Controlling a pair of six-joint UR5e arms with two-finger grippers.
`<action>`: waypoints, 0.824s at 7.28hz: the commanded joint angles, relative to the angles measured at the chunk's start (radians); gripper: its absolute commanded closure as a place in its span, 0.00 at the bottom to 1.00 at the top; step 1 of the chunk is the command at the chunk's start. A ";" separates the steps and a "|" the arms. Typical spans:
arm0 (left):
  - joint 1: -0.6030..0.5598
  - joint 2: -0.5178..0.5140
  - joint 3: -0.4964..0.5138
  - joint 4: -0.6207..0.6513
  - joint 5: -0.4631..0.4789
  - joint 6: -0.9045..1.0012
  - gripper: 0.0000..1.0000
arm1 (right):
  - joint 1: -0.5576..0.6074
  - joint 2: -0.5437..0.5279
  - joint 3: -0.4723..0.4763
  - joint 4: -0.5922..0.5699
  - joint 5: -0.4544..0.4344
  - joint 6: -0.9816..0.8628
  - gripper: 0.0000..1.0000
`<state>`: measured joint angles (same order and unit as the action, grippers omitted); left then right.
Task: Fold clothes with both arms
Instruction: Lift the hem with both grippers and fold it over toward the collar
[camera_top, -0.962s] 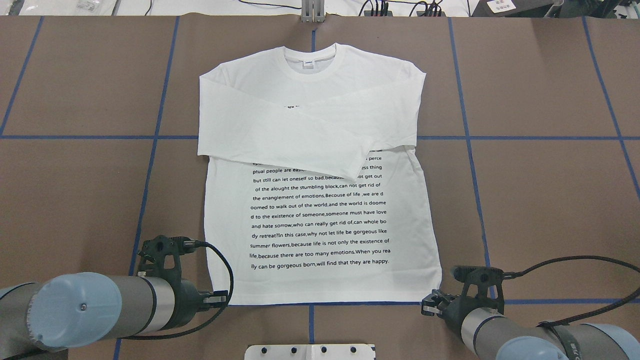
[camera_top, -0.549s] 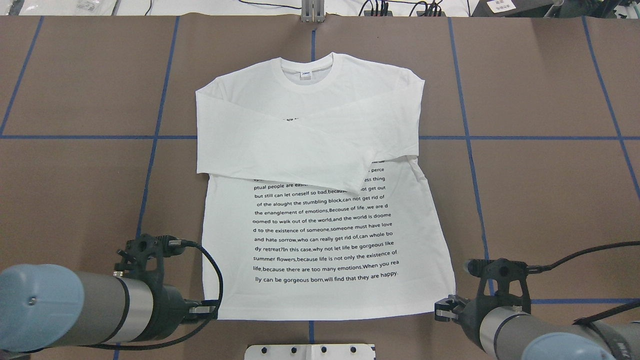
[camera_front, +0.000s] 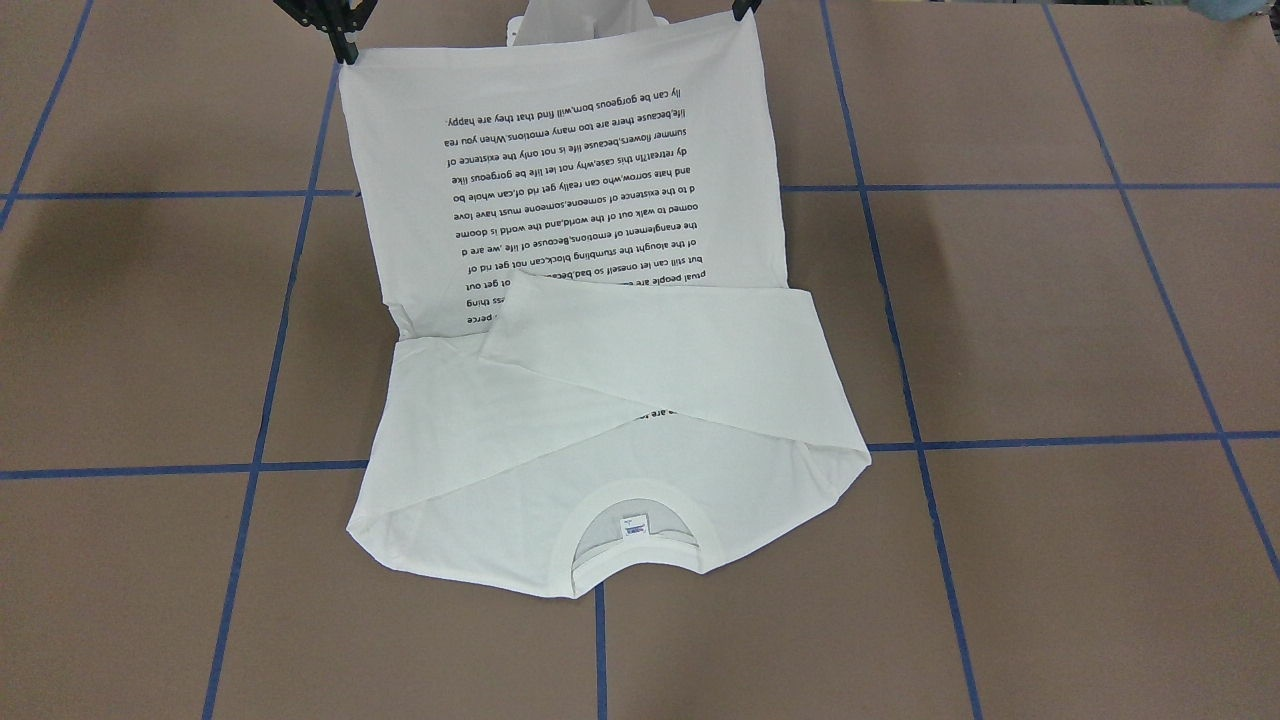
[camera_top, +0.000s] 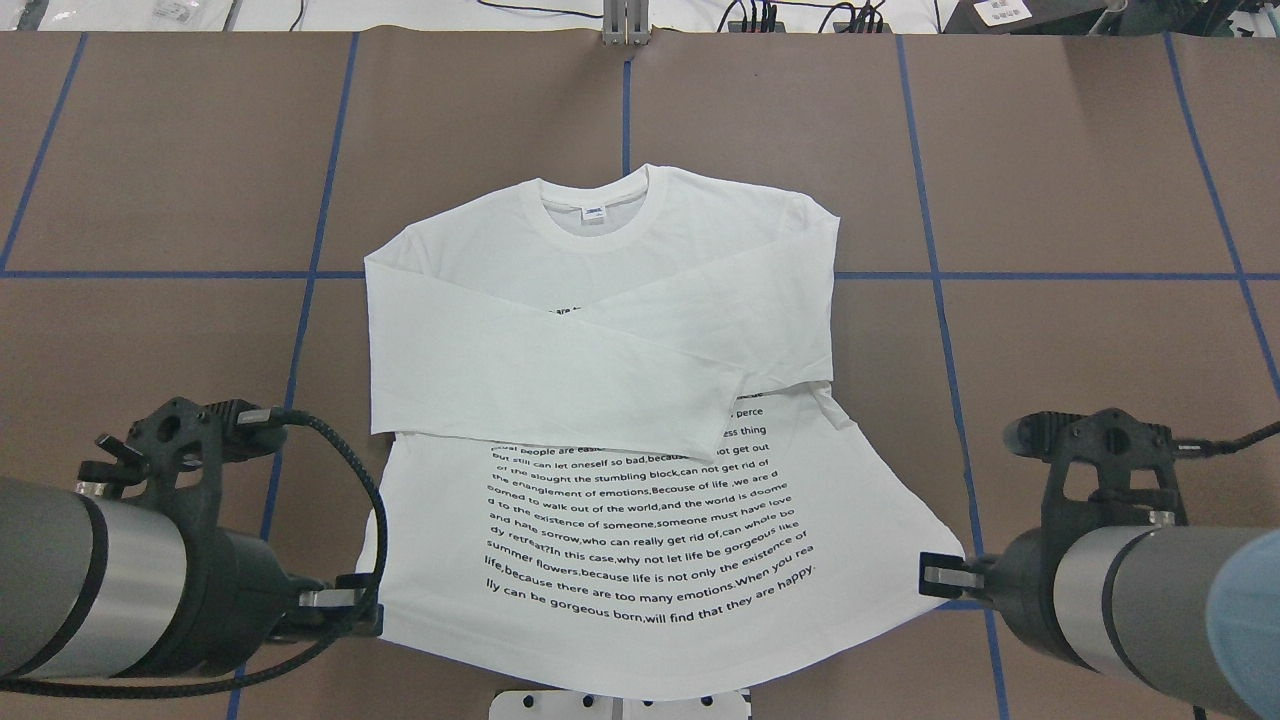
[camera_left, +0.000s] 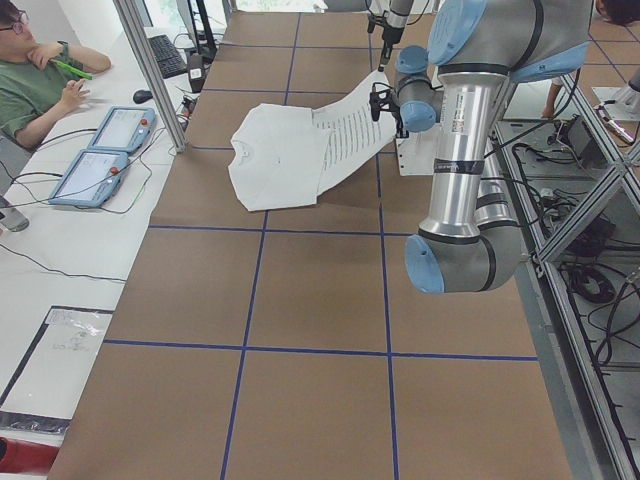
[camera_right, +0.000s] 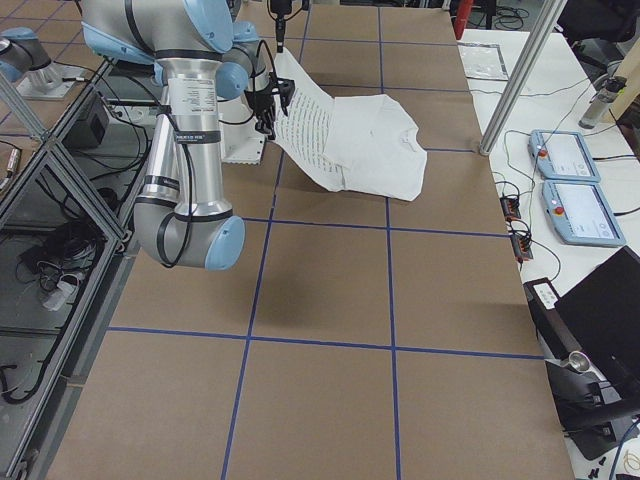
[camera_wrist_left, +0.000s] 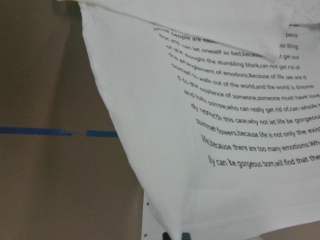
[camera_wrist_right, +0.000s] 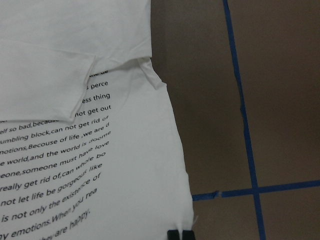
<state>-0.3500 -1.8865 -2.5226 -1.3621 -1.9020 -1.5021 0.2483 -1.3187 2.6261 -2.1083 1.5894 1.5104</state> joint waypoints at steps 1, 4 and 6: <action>-0.202 -0.095 0.143 0.031 -0.009 0.182 1.00 | 0.183 0.231 -0.186 -0.115 0.036 -0.193 1.00; -0.417 -0.192 0.325 0.021 -0.008 0.334 1.00 | 0.411 0.308 -0.448 0.118 0.145 -0.326 1.00; -0.428 -0.229 0.482 -0.076 0.023 0.342 1.00 | 0.489 0.387 -0.666 0.247 0.147 -0.354 1.00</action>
<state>-0.7646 -2.0953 -2.1401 -1.3714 -1.9000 -1.1695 0.6832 -0.9852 2.1038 -1.9488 1.7288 1.1742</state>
